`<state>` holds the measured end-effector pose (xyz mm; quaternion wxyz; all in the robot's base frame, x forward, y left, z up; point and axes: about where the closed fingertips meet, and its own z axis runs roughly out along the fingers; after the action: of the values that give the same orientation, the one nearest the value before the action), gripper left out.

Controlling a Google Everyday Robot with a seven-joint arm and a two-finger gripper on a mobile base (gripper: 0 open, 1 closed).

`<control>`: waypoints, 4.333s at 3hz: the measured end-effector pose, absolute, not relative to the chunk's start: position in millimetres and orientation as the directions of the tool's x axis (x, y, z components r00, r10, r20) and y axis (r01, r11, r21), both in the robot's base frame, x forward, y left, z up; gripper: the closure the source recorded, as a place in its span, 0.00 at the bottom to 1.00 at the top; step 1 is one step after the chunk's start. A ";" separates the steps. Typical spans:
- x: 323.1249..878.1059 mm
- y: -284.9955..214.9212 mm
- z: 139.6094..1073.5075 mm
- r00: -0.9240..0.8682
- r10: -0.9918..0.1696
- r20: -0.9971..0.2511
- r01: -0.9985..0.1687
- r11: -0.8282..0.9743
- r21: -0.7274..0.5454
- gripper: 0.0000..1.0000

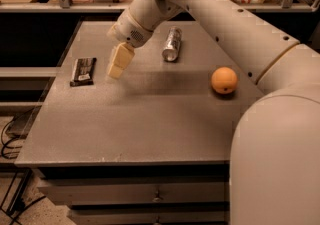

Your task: Pick rxbar chocolate

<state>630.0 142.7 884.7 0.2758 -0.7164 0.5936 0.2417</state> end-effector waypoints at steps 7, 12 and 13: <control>657.6 253.8 818.6 0.117 -0.495 -0.861 -0.976 -0.216 -0.008 0.41; 657.6 253.6 831.4 0.117 -0.496 -0.861 -0.977 -0.215 -0.009 1.00; 659.2 220.0 889.0 0.193 -0.505 -0.841 -0.977 -0.176 -0.118 1.00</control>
Offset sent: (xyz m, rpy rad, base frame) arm 0.0360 0.0708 -0.0203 0.3096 0.0362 0.0036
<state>659.2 220.0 889.0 0.3498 -0.6886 0.5380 0.3377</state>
